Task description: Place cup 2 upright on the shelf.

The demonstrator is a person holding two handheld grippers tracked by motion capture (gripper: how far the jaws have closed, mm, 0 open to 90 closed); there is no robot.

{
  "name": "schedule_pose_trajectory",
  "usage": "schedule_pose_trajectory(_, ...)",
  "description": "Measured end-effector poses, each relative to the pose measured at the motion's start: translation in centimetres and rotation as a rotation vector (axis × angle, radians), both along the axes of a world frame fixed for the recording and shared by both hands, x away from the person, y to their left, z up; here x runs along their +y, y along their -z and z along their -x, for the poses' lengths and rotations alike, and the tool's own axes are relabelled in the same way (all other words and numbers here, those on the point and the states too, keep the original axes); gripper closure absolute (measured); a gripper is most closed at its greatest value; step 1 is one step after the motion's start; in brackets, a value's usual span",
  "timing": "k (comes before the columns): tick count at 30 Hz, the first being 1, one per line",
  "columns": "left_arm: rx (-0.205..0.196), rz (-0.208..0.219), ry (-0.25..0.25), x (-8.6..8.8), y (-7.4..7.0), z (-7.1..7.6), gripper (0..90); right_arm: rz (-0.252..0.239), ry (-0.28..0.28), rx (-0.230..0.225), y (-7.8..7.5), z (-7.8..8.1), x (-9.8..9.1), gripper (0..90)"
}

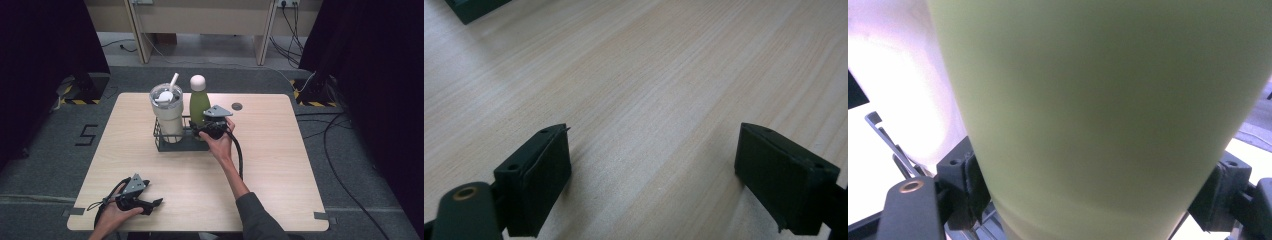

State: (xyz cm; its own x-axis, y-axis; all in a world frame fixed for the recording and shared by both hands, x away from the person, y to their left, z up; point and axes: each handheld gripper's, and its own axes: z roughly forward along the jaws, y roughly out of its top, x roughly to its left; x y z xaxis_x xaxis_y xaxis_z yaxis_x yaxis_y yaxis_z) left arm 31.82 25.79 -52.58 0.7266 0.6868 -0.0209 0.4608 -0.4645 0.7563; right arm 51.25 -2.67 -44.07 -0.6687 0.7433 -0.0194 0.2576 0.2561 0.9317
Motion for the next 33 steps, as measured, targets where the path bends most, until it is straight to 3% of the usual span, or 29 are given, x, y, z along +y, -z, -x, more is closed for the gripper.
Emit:
schedule_pose_trajectory(7,0.000,-0.002,0.001,0.0,0.0,0.0,14.0,-0.032,0.001,0.036,0.2,0.0,-0.3,17.2)
schedule_pose_trajectory(13,0.000,-0.004,0.002,0.0,0.0,0.0,14.0,-0.027,0.007,0.029,0.4,0.3,-0.7,15.7)
schedule_pose_trajectory(22,-0.001,-0.003,0.002,0.0,0.0,0.0,14.0,-0.014,0.004,0.006,-0.5,1.0,-1.1,15.3)
schedule_pose_trajectory(33,-0.001,-0.004,0.003,0.0,0.0,0.0,14.0,-0.036,-0.005,0.006,-0.7,2.1,-2.2,15.2)
